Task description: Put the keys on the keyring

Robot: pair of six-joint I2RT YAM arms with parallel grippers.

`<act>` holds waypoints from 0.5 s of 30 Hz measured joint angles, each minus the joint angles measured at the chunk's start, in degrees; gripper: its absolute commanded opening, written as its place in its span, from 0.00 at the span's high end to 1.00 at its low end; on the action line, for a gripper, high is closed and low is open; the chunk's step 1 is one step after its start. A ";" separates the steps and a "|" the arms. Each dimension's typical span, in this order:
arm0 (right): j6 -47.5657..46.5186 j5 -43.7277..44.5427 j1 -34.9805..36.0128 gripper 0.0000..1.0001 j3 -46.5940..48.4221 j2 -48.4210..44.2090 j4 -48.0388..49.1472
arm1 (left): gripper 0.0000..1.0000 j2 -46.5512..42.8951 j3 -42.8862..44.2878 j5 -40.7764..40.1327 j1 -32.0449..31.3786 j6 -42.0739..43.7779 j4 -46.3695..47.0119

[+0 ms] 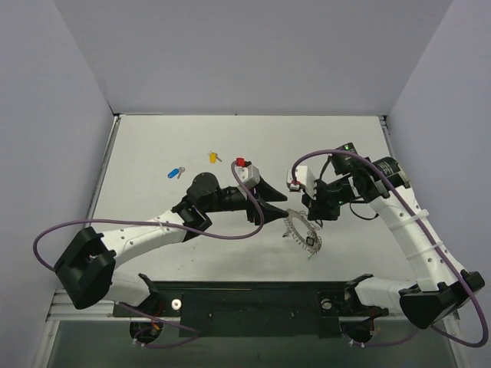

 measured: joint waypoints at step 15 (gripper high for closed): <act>5.03 5.14 3.37 1.00 0.22 4.26 1.18 | 0.53 6.47 -0.42 -2.49 -1.92 -8.72 5.07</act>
